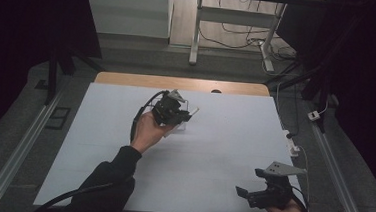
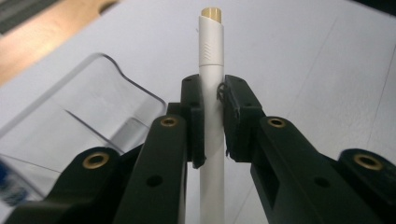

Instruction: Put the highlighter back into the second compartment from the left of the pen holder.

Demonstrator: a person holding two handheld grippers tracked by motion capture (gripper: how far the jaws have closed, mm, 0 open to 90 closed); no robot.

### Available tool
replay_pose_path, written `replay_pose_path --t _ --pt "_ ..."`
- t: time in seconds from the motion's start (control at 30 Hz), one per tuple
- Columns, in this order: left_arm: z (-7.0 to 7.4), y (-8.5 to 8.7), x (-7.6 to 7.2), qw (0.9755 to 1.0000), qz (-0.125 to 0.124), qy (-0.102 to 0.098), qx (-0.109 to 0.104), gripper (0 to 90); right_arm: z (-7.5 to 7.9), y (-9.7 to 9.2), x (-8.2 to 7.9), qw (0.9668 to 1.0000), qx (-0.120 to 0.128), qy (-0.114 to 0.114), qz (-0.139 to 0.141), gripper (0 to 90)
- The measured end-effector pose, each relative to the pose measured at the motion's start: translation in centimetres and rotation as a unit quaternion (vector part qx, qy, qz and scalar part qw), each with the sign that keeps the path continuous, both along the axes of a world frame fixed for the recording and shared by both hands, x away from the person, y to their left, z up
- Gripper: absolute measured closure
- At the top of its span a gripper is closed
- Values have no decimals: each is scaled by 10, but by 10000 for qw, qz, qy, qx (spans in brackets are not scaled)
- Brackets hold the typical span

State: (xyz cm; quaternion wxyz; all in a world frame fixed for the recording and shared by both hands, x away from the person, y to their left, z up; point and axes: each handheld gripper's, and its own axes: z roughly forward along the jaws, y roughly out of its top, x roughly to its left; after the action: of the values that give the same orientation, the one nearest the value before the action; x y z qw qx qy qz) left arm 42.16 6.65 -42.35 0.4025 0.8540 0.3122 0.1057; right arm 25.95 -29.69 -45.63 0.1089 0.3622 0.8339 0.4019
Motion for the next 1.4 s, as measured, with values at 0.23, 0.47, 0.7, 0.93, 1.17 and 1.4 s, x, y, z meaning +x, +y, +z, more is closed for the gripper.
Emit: replay_pose_path --t 0.23,0.47,0.7,0.93,1.17,1.4 --pt "12 20 6 9990 231 -158 -360 788 0 0 0 10000 3 7 -5 21" --pt "19 37 13 9969 445 -239 -606 788 0 0 0 10000 12 14 -4 21" --pt "21 45 22 9944 599 -273 -823 787 0 0 0 10000 12 14 1 21" --pt "28 40 28 9936 630 -431 -838 787 0 0 0 10000 26 18 -2 21" --pt "29 36 36 9929 656 -569 -812 787 0 0 0 10000 39 20 -7 21" --pt "23 36 43 9919 657 -693 -842 787 0 -1 0 10000 47 18 0 21"
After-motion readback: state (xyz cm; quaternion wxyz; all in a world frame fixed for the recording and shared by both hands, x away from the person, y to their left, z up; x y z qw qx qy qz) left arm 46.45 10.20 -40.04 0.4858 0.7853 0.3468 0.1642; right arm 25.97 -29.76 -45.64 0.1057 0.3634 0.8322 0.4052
